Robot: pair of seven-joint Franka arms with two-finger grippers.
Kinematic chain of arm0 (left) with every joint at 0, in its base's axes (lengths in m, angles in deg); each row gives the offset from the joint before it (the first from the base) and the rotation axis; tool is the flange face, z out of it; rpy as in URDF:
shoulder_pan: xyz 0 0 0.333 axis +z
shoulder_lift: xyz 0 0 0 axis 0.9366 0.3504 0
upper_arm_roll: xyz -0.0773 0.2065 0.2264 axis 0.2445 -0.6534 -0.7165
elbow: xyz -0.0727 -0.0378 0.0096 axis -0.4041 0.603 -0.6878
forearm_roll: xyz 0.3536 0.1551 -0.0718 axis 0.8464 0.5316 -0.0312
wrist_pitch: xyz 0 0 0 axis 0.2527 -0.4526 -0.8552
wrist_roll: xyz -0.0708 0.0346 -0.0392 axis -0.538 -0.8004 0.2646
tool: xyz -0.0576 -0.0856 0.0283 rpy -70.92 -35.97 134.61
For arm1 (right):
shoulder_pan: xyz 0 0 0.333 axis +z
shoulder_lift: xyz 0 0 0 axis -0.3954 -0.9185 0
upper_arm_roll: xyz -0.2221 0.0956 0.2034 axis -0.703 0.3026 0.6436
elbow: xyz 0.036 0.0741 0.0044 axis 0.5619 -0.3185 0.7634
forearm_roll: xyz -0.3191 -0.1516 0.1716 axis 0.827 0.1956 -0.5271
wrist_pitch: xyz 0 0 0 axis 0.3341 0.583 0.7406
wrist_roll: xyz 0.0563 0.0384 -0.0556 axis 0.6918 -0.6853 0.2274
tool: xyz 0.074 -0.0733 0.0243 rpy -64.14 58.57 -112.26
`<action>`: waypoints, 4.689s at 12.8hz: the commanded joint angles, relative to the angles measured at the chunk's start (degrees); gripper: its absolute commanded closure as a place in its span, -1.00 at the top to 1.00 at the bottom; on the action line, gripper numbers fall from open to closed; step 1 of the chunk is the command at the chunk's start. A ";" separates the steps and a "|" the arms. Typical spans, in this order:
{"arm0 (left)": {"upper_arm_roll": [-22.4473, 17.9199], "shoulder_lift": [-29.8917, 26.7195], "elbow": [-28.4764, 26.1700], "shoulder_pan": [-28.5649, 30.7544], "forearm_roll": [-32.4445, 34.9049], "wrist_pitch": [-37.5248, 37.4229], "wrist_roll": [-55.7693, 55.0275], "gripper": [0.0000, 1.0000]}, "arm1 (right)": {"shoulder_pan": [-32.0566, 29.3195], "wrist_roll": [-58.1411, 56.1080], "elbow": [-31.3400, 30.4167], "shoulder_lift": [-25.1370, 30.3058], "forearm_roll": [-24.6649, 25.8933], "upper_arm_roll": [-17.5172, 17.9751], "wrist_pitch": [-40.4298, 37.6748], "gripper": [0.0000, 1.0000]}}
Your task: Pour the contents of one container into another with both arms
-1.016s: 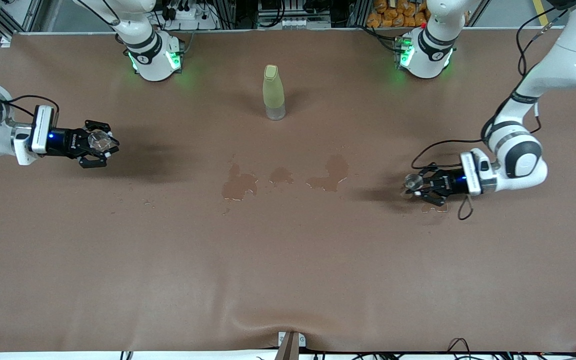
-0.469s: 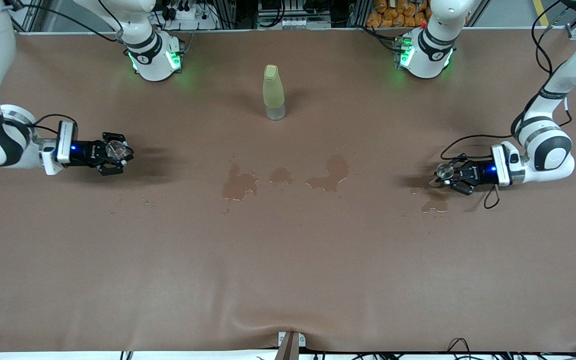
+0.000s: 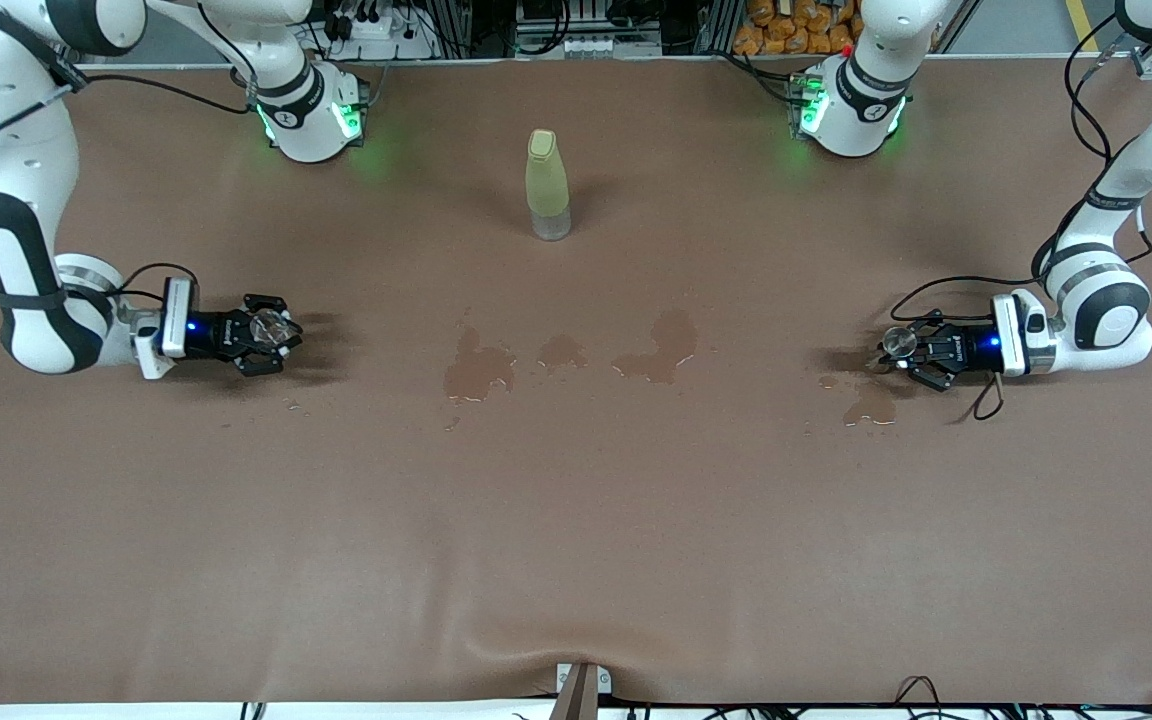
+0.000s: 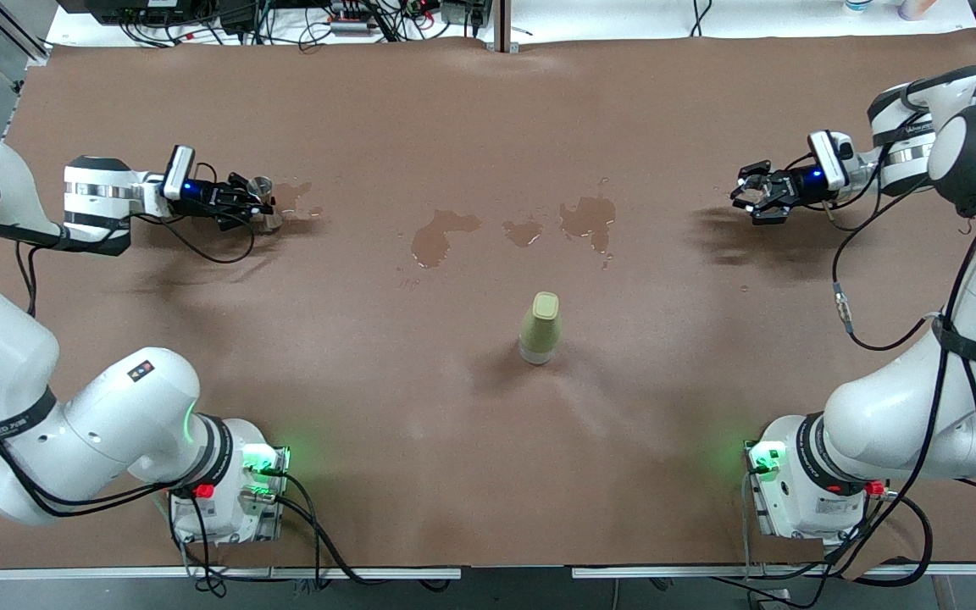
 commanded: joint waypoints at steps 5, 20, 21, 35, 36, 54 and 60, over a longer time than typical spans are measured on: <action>0.01 2.75 3.23 -1.99 -3.90 -1.52 -0.67 -1.00 | 1.03 -8.24 3.54 -6.03 -2.92 -0.12 4.08 -1.00; 0.01 5.91 5.16 -3.49 -4.87 -1.43 -0.50 -0.59 | 2.87 -7.01 6.26 -10.17 -5.65 -0.21 4.96 1.00; 0.01 5.82 5.08 -3.49 -4.87 -1.52 -0.50 -0.54 | 2.87 -7.36 6.44 -10.08 -5.56 -0.21 4.96 1.00; 0.01 5.21 5.25 -2.70 -4.08 -2.48 -0.85 0.20 | 4.36 44.00 9.25 12.21 24.65 -11.89 7.59 1.00; 0.10 5.29 5.25 -2.70 -4.08 -2.48 -0.85 0.21 | 5.06 49.19 9.25 15.03 27.64 -12.77 7.59 1.00; -0.08 3.45 8.67 1.16 6.09 -5.03 -9.10 0.98 | 13.33 130.85 28.93 39.66 61.06 -3.66 -5.85 1.00; 0.53 -3.56 13.24 0.99 16.81 -5.65 -24.28 0.98 | 13.07 152.39 31.22 41.86 68.61 7.95 -7.60 1.00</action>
